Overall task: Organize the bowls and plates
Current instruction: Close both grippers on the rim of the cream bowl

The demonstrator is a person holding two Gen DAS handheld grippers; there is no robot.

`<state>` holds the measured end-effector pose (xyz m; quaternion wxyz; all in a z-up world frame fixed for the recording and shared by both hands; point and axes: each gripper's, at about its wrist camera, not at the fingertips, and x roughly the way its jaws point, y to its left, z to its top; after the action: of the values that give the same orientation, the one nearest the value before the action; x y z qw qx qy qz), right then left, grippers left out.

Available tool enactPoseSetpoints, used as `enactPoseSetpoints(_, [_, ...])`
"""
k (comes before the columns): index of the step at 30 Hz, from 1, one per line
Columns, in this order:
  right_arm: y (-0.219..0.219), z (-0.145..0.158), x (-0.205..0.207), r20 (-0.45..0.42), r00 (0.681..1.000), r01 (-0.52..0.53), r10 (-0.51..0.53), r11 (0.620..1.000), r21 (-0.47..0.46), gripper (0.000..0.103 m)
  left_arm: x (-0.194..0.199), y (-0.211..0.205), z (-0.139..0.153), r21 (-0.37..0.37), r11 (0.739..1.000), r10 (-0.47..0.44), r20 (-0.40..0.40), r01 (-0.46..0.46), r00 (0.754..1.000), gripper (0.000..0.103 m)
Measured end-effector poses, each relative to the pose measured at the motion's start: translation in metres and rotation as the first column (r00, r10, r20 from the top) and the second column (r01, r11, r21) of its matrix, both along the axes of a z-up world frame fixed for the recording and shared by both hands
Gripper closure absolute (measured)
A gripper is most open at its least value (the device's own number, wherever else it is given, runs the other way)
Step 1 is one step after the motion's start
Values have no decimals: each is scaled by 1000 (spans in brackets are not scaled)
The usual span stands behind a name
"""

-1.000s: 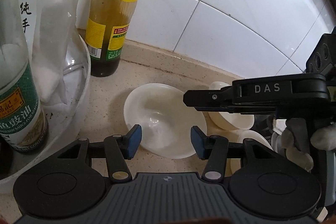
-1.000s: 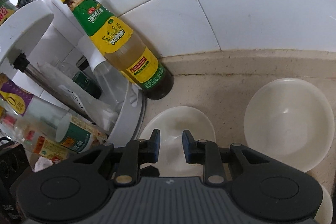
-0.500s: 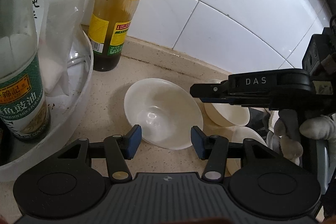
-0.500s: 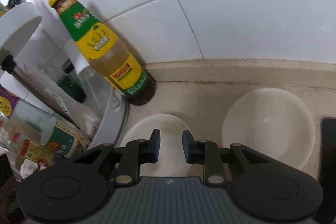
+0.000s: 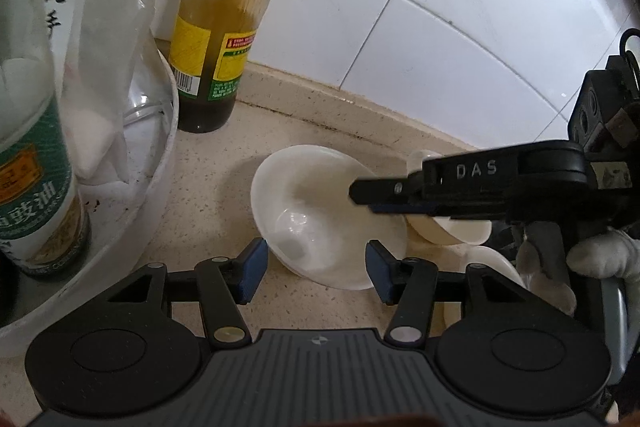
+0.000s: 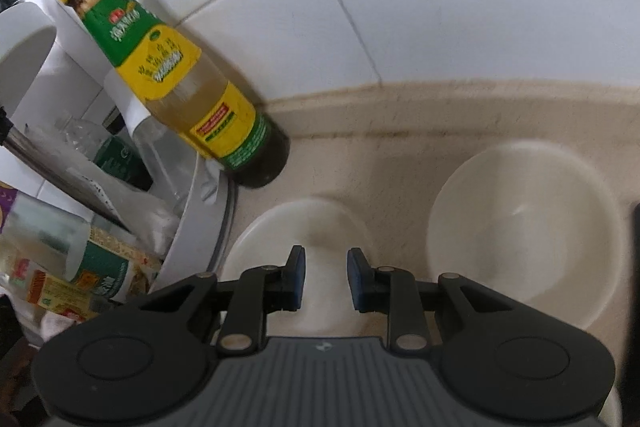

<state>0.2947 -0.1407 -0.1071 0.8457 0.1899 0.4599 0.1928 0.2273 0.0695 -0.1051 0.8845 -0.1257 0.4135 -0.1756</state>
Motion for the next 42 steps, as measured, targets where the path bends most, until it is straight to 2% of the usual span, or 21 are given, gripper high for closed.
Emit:
enactPoseSetpoints(2, [2,-7,1,-34,999,-20,21,999,35,94,4,-1,-5,-10,1000,-11,-24,10,1000,47])
enactPoseSetpoints(5, [2,-13,-5,-55,998,-23,25,999,41,95,6,0,-11,-15,1000,-13,-48,12,999,49])
enactPoseSetpoints(9, [-11,8,-9,4,1000,0,0,997,83,94,2,5,-7,-25,1000,-2,-39,1,999,49])
enactPoseSetpoints(11, [-10,21,-11,61,998,12,-13,1000,10,93,2,5,-3,-16,1000,-4,-24,4,1000,48])
enactPoseSetpoints(13, [-10,26,-8,76,997,36,-32,998,-55,93,3,4,0,-16,1000,-2,-18,2,1000,47])
enactPoseSetpoints(18, [-12,21,-2,52,997,54,-51,996,-71,90,5,2,4,-33,999,-2,-18,2,1000,39])
enactPoseSetpoints(22, [-4,7,10,-7,999,40,-40,997,-73,89,10,3,2,-45,999,5,-33,-7,999,39])
enactPoseSetpoints(24, [-6,10,10,10,999,50,-50,997,-61,89,9,4,4,-47,999,5,-28,-6,1000,38])
enactPoseSetpoints(28, [-12,25,8,63,997,57,-54,997,-51,82,10,4,5,-50,999,8,-28,-9,1000,38])
enactPoseSetpoints(30, [-11,32,10,98,994,58,-49,994,-93,77,9,4,6,-48,999,9,-31,-10,999,38])
enactPoseSetpoints(32, [-5,29,17,84,996,47,-34,986,-159,75,11,3,6,-47,999,9,-32,-11,999,38])
enactPoseSetpoints(35, [1,17,24,36,999,-2,8,988,-153,74,12,0,6,-48,999,9,-35,-11,999,38])
enactPoseSetpoints(37, [7,11,28,12,1000,-20,22,987,-159,75,13,-2,6,-37,999,12,-34,-13,999,40])
enactPoseSetpoints(40, [9,5,30,-9,999,-32,31,984,-177,84,14,-1,4,-19,1000,22,-43,-23,999,48])
enactPoseSetpoints(42, [6,4,28,-18,999,-40,38,983,-177,89,13,2,5,-7,999,33,-41,-33,999,57])
